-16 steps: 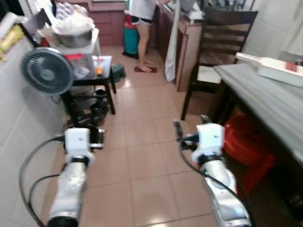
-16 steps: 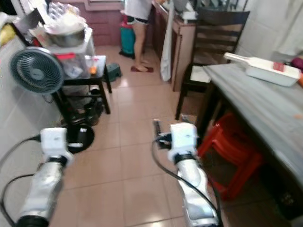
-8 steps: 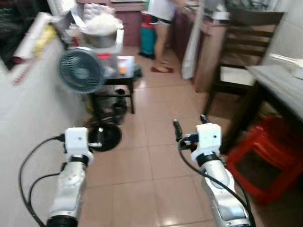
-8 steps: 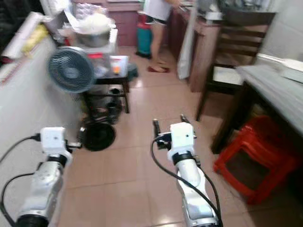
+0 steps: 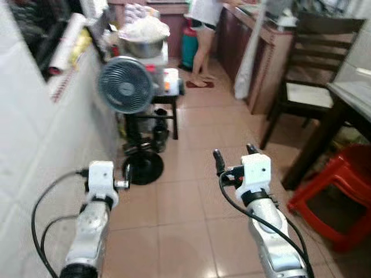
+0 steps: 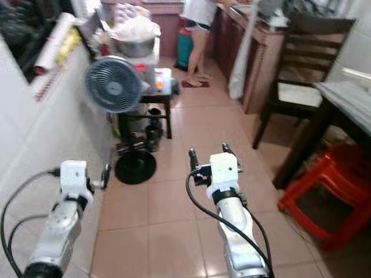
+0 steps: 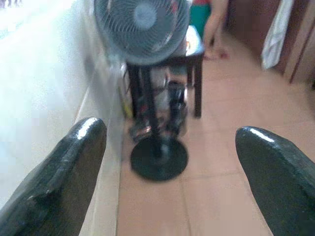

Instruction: Setting the table

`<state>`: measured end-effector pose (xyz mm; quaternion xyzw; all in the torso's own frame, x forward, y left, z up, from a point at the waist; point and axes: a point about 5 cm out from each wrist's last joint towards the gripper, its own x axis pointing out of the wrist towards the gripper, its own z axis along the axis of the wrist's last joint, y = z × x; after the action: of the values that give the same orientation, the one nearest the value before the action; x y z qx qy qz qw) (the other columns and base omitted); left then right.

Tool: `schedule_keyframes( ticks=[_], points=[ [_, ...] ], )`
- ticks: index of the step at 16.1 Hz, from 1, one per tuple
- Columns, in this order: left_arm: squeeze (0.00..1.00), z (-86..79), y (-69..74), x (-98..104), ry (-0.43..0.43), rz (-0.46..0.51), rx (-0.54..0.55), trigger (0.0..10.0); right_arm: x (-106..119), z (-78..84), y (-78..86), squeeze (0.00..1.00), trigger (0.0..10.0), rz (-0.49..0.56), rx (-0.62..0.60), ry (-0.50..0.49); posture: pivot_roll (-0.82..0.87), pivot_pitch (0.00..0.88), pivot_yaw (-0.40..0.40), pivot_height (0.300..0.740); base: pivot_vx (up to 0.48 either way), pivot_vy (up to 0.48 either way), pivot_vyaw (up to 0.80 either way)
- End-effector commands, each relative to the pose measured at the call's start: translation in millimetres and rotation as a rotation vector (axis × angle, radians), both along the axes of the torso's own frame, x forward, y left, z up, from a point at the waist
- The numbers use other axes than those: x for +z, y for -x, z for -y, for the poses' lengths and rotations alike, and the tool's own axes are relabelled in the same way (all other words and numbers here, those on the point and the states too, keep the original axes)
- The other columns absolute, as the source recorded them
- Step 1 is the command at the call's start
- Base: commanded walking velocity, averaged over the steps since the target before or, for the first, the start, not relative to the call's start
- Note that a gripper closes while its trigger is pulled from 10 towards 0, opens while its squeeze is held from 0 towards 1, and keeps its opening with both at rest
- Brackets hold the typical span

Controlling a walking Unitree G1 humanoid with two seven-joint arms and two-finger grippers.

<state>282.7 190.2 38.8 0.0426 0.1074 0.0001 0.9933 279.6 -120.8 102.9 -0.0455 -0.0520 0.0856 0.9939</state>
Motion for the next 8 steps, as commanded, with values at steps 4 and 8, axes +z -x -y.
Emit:
schedule_keyframes(
  ticks=[4,8],
  points=[
    [0.00,15.5,23.4,-53.9,-0.010,-0.272,-0.156,10.0,-37.6,19.0,0.7,0.00,10.0,-0.151,-0.064,-0.008,-0.01,0.000,0.007,0.740,0.000,0.000,0.00],
    [0.00,16.6,53.4,-89.7,-0.081,-0.491,-0.257,10.0,-91.2,29.7,10.5,0.00,10.0,-0.390,-0.128,-0.017,-0.03,0.000,0.018,0.740,0.000,0.000,0.00]
  ],
)
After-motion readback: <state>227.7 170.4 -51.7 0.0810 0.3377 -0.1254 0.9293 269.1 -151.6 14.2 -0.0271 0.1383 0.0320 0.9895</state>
